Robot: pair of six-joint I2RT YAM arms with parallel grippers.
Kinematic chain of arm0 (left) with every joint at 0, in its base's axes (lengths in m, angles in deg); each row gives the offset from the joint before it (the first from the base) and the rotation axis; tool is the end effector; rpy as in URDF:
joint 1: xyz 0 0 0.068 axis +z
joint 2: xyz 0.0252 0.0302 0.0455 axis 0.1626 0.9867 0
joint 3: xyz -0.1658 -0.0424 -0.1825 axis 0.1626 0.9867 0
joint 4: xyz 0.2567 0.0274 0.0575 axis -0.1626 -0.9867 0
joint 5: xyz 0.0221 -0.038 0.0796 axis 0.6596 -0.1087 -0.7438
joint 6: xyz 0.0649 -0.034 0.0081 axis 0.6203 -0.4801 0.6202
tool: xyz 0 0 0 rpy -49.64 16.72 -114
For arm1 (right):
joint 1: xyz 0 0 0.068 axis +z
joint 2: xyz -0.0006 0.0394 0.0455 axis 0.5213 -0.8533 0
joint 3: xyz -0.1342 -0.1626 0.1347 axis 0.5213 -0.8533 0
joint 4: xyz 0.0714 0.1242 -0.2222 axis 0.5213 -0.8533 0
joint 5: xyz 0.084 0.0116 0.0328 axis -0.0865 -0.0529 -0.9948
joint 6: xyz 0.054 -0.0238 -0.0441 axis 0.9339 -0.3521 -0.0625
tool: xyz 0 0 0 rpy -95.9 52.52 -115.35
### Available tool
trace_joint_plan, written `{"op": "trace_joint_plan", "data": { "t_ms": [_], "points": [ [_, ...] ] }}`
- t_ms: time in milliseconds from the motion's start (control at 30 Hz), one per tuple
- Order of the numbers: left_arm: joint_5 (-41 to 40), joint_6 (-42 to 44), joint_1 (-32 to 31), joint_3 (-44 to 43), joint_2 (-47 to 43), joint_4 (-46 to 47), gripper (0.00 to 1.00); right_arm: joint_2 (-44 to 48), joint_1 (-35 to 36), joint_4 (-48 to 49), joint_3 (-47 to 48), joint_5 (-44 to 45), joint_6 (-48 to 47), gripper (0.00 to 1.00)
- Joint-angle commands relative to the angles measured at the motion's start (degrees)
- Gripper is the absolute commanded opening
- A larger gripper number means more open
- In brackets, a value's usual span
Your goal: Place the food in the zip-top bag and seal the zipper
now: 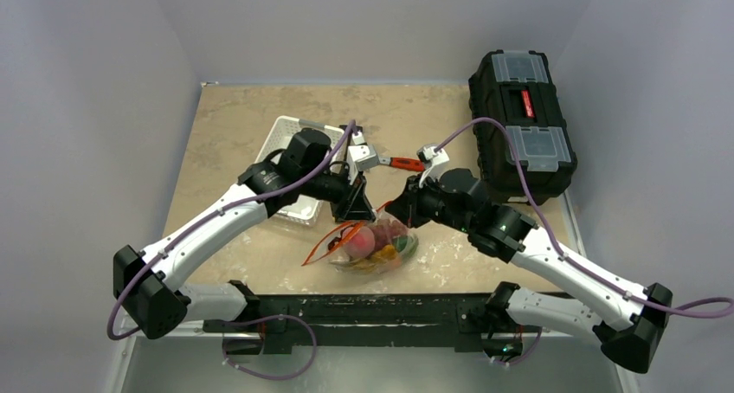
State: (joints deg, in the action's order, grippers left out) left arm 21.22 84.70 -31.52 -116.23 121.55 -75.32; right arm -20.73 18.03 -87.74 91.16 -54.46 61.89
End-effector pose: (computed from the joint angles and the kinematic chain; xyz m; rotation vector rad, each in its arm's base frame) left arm 0.1935 -0.2232 0.3023 1.1611 2.0090 -1.2403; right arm 0.1653 0.1974 0.3008 -0.3996 2.0582 0.9123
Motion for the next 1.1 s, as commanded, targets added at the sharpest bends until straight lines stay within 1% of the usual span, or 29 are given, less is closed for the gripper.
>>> {"op": "trace_joint_plan", "data": {
  "t_ms": [0, 200, 533, 733, 833, 900, 1067],
  "points": [
    [4.38, 0.34, -0.30, -2.69, -1.01, -3.13, 0.00, 1.44, -1.64, 2.33, -1.28, 18.08, 4.41, 0.00],
    [4.08, 0.72, -0.25, -2.78, -0.96, -3.57, 0.00, 3.92, -1.68, 1.54, -2.69, 20.86, 5.18, 0.00],
    [3.74, 1.37, -0.25, -3.04, -1.18, -4.30, 0.00, 7.57, -2.08, -3.68, -4.33, 27.18, 7.49, 0.00],
    [2.46, 1.79, -0.25, -3.13, -1.65, -4.84, 0.00, 8.19, -5.26, -9.60, -3.30, 31.32, 10.76, 0.00],
    [2.11, 1.91, -0.25, -3.22, -1.66, -5.17, 0.00, 9.04, -7.45, -10.71, -2.87, 31.07, 10.52, 0.00],
    [1.98, 1.95, -0.25, -3.14, -1.58, -5.11, 0.00, 9.19, -7.66, -11.71, -2.45, 31.12, 10.39, 0.00],
    [1.71, 2.10, -0.25, -3.13, -1.38, -5.31, 0.00, 11.01, -7.71, -9.71, -3.00, 27.69, 6.96, 0.00]
  ]
}}
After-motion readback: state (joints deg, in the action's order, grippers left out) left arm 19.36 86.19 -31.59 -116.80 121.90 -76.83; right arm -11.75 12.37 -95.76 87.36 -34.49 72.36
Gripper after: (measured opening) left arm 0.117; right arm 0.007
